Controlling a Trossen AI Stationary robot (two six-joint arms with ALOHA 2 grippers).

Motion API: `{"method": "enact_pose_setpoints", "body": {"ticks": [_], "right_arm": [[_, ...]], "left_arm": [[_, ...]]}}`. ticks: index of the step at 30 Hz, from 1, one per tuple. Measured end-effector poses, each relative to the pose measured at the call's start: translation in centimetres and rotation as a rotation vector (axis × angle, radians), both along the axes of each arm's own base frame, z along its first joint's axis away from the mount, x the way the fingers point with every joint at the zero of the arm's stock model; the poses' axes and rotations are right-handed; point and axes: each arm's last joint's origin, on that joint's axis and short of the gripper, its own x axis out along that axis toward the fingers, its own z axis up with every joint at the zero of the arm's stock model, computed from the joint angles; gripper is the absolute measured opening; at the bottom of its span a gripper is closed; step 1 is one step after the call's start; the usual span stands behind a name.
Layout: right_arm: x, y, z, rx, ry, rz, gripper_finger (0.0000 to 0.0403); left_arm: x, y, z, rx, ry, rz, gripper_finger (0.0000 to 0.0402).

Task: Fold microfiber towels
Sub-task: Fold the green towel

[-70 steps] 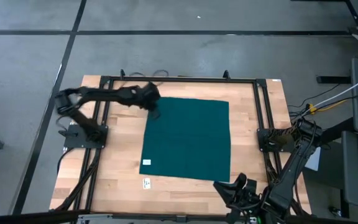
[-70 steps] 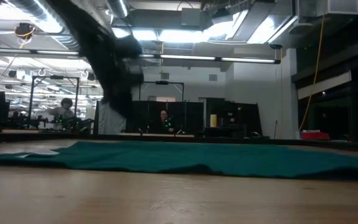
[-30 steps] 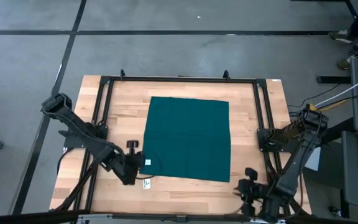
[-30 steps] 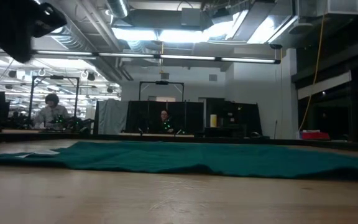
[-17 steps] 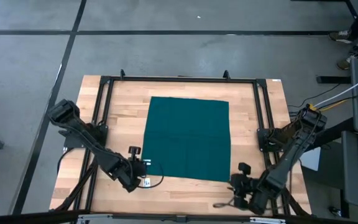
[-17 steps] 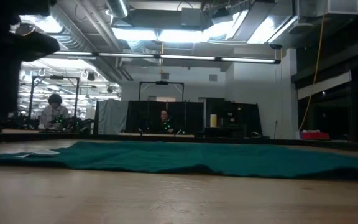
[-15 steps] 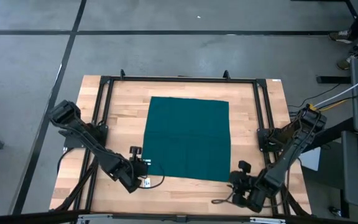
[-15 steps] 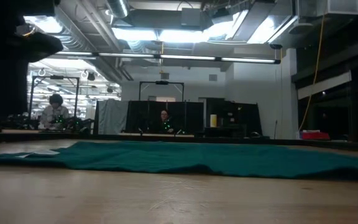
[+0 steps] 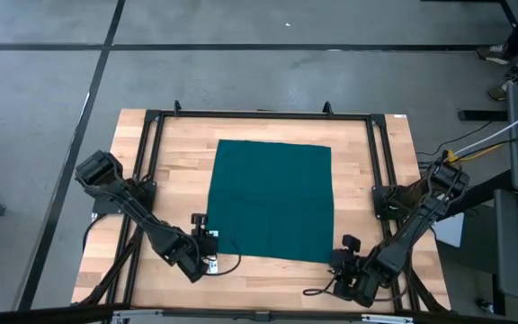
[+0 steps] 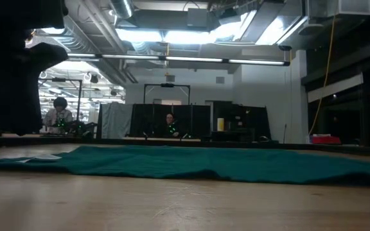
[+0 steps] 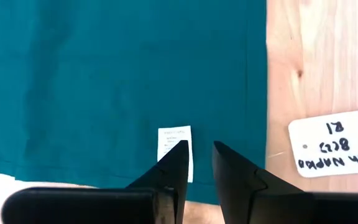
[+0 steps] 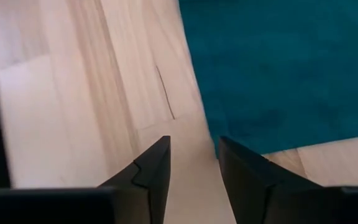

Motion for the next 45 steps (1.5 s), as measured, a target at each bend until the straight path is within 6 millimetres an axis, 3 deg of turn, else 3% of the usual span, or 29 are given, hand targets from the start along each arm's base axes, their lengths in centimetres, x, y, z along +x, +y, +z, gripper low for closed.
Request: {"method": "enact_pose_setpoints", "body": {"ticks": [4,11,20,45], "right_arm": [[0.1,0.1,-0.6,-0.017,0.005,-0.004,0.0133],[0.3,0.0,-0.6,-0.022,-0.013,-0.02,0.0132],[0.3,-0.2,-0.6,-0.039,-0.004,-0.021,0.0132],[0.0,-1.1,-2.0,-0.013,-0.026,-0.049,0.0131]], "left_arm": [[0.3,0.0,0.0,-0.029,-0.014,0.016,0.0068],[-0.2,-0.3,-1.4,-0.231,0.034,0.045,0.0068],[-0.9,-1.0,-1.5,-0.229,0.04,0.026,0.0068],[-2.0,-0.2,-2.9,-0.202,0.019,0.094,0.0068]]}}
